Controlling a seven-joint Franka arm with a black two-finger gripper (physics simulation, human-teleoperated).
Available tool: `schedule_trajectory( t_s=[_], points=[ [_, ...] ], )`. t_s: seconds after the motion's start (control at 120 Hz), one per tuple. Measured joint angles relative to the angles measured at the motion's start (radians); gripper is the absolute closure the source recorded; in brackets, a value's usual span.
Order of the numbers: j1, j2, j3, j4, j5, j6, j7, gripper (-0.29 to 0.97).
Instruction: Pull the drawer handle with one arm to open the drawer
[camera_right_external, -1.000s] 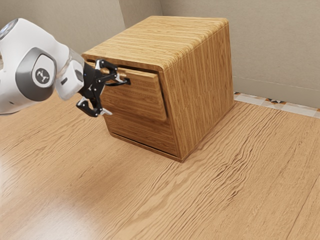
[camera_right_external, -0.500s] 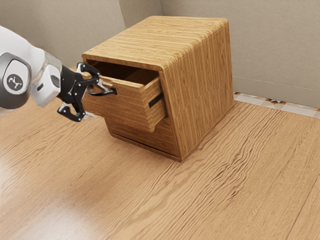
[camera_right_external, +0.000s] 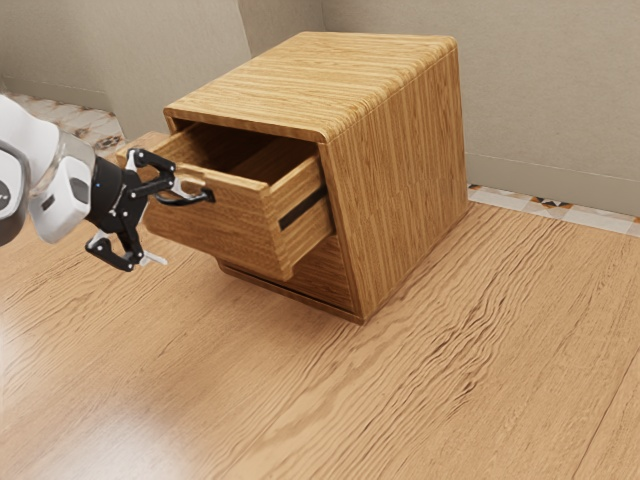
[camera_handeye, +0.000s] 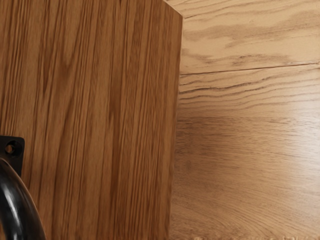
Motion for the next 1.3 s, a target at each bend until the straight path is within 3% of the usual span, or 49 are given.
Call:
schedule_trajectory(
  t_s=[0.108,0.308,0.517,0.658,0.708,0.775,0.833,1.15,1.3],
  points=[
    [0.015,-0.027,0.000,-0.028,0.001,0.000,0.002,0.01],
    [0.027,-0.085,0.000,-0.066,0.000,-0.005,0.005,0.17],
    [0.019,-0.131,-0.001,-0.092,0.006,-0.027,0.007,0.05],
    [0.024,-0.138,-0.001,-0.115,0.001,-0.037,0.008,-0.12],
    [0.033,-0.148,-0.001,-0.122,-0.011,-0.043,0.007,-0.06],
    [0.037,-0.160,-0.001,-0.130,-0.020,-0.051,0.007,-0.10],
    [0.029,-0.175,-0.002,-0.136,-0.014,-0.060,0.007,-0.02],
    [0.037,-0.225,-0.003,-0.169,-0.025,-0.099,0.008,-0.02],
    [0.044,-0.250,-0.002,-0.177,-0.039,-0.110,0.008,0.08]
  ],
)
